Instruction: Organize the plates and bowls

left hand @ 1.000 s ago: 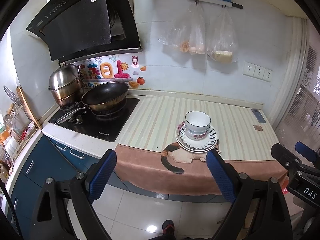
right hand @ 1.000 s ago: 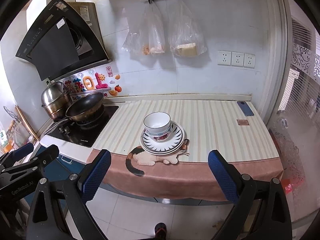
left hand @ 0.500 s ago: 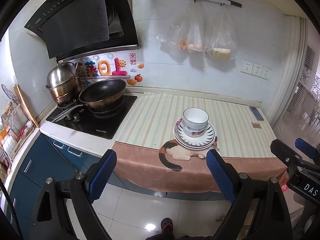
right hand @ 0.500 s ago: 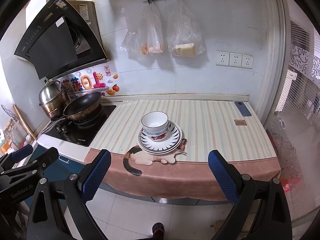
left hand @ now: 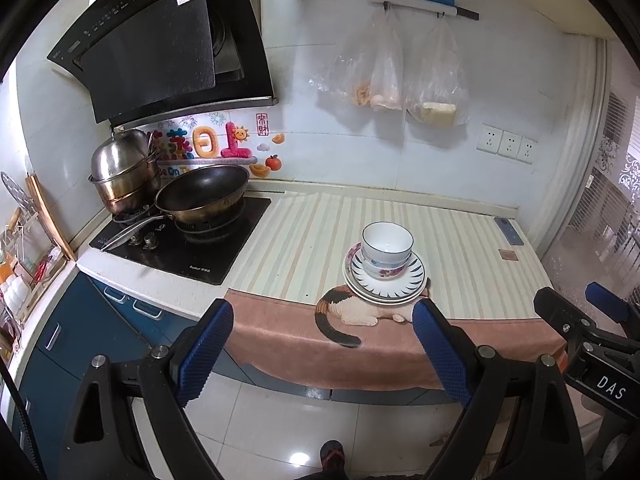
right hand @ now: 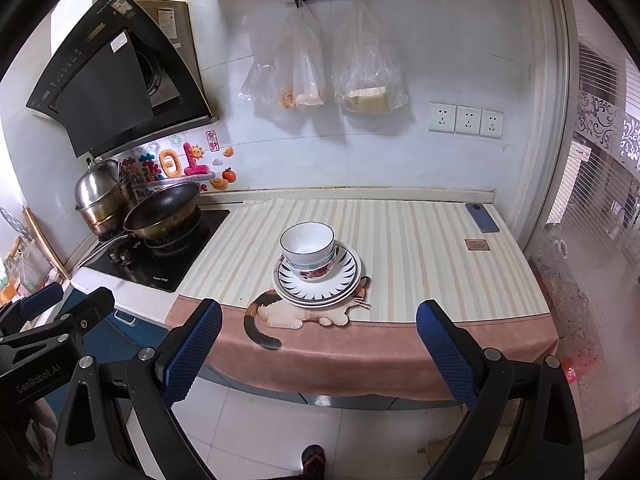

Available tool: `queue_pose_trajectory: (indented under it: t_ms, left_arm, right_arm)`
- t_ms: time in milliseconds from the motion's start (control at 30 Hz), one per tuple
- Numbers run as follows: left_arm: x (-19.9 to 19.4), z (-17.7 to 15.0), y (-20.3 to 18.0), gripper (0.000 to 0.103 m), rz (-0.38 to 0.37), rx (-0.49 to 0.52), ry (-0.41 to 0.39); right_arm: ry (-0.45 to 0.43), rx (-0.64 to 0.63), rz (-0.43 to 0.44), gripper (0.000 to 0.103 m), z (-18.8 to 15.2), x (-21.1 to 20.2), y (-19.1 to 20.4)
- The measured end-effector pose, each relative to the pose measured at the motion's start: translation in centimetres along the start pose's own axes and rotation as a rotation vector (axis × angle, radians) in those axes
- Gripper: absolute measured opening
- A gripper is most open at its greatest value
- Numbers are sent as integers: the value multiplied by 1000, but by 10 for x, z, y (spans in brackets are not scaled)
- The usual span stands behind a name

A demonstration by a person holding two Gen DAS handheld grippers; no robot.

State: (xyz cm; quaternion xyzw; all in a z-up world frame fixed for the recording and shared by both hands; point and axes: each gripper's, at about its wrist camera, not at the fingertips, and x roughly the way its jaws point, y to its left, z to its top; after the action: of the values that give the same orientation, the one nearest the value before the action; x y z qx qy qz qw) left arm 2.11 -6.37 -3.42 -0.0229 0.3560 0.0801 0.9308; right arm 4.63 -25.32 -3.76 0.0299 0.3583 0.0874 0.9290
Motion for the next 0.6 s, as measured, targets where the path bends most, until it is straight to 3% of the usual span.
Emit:
queue_pose_trajectory:
  t_ms: [600]
  left_arm:
    - [1, 0, 5, 92, 10, -3, 6]
  right_arm:
    - [10, 9, 15, 100, 1, 3, -6]
